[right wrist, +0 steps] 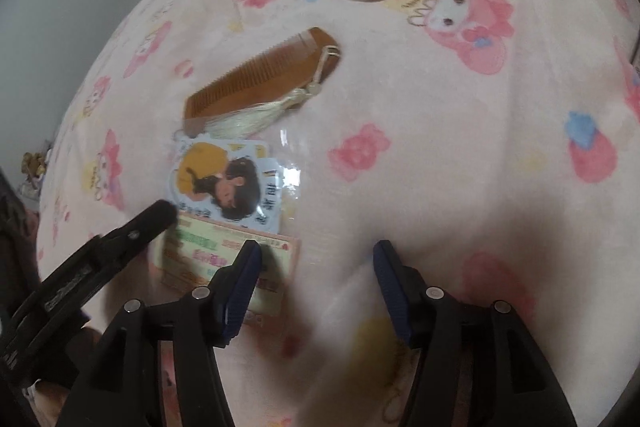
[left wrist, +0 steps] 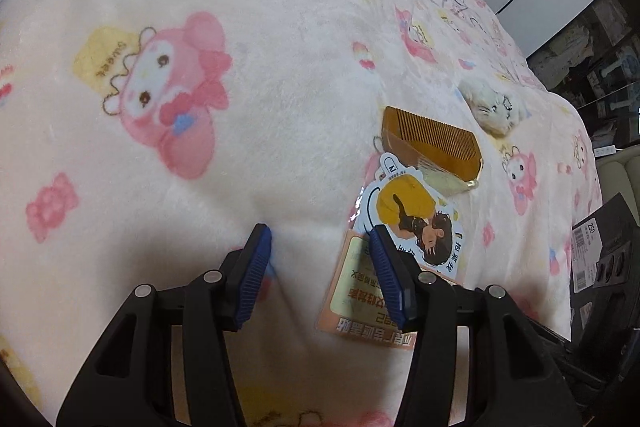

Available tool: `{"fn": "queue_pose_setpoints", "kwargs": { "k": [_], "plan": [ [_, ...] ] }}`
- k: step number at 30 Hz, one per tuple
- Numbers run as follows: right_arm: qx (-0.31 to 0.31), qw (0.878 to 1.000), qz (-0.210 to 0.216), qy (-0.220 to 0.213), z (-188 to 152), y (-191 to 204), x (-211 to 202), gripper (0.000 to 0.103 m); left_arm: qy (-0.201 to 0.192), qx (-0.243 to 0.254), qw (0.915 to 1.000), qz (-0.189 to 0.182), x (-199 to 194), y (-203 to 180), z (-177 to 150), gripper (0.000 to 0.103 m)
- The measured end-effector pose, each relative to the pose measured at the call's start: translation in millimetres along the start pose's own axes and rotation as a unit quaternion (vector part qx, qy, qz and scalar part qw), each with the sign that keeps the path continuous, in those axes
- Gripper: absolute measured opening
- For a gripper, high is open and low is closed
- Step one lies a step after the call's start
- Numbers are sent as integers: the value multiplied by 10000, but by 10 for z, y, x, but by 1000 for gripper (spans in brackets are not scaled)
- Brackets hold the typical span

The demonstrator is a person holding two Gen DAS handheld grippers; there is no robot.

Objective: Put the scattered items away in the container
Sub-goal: 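Grasp the printed card with the left gripper while the right gripper grasps it too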

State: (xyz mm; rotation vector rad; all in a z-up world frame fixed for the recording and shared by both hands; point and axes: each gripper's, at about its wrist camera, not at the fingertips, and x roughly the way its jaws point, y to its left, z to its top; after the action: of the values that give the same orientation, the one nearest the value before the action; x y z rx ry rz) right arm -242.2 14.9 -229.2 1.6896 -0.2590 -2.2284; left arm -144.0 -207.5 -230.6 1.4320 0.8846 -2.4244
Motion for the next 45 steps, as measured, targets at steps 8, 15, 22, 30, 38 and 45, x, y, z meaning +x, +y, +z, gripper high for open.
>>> {"fn": "queue_pose_setpoints", "kwargs": {
  "k": [8, 15, 22, 30, 38, 45],
  "plan": [
    [-62, 9976, 690, 52, -174, 47, -112, 43, 266, -5, 9976, -638, -181, -13, -225, 30],
    [-331, 9965, 756, 93, -472, 86, -359, 38, 545, 119, 9936, -986, -487, -75, -600, 28],
    [83, 9951, 881, -451, -320, -12, -405, 40, 160, 21, 9983, -567, -501, -32, -341, 41],
    [415, 9948, 921, -112, -114, -125, -81, 41, 319, 61, 9978, -577, -145, -131, -260, 40],
    [54, 9906, 1364, -132, -294, -24, -257, 40, 210, 21, 9978, -631, -493, -112, -429, 28],
    [-331, 9849, 1593, -595, -406, 222, -848, 40, -342, 302, 9964, -716, -1221, -278, -533, 28]
  ]
}}
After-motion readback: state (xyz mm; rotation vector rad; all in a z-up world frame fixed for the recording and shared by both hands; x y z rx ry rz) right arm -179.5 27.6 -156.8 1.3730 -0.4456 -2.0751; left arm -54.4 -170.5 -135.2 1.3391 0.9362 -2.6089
